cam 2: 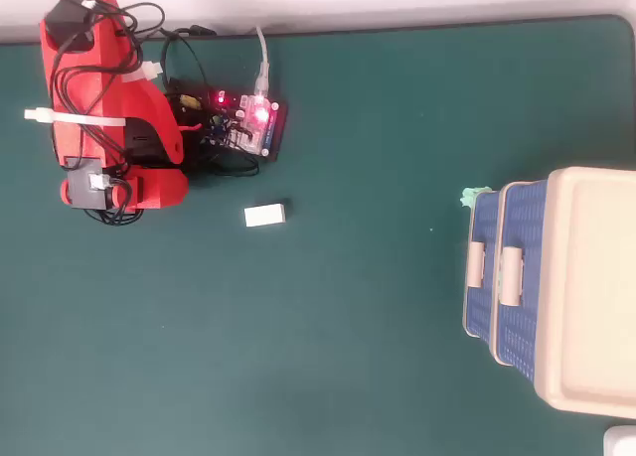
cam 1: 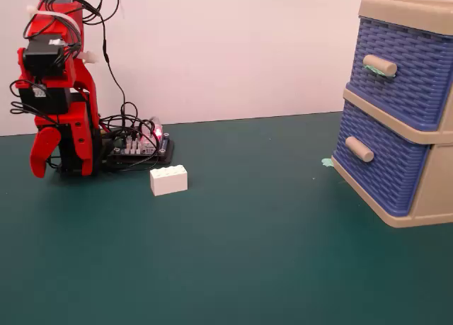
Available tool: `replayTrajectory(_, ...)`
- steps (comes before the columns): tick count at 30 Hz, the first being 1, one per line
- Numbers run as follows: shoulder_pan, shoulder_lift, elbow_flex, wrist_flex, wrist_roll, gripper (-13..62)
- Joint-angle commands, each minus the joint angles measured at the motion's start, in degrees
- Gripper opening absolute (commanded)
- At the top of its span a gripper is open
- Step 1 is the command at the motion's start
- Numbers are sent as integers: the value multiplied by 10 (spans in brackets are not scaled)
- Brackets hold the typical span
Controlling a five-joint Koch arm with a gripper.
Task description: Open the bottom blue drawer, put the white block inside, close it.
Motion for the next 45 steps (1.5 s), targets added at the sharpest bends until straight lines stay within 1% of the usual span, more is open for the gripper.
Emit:
replayTrajectory(1, -10, 31, 4, 61, 6, 343)
replayTrajectory(11, -11, 31, -16, 70, 1, 345)
replayTrajectory(13, -13, 31, -77, 87, 2, 344)
replayTrajectory(17, -16, 31, -308, 96, 10, 340)
replayTrajectory(19, -31, 25, -389, 94, 31, 339)
replayTrajectory(21, -95, 7, -450, 89, 103, 338)
replayTrajectory(23, -204, -19, -464, 63, 208, 339)
replayTrajectory(24, -296, -40, -464, 23, 295, 339)
replayTrajectory(26, -429, -73, -463, -68, 432, 339)
replayTrajectory(27, -497, -101, -462, -142, 522, 339)
replayTrajectory(29, -570, -150, -461, -278, 646, 340)
replayTrajectory(31, -607, -206, -459, -426, 748, 340)
replayTrajectory(32, -616, -228, -454, -483, 776, 340)
replayTrajectory(35, -653, -285, -405, -665, 795, 338)
replayTrajectory(39, -679, -368, -305, -976, 796, 337)
replayTrajectory(40, -679, -407, -280, -1092, 796, 337)
replayTrajectory(42, -684, -474, -265, -1248, 798, 337)
replayTrajectory(43, -696, -525, -265, -1341, 799, 337)
replayTrajectory(45, -717, -597, -268, -1443, 800, 337)
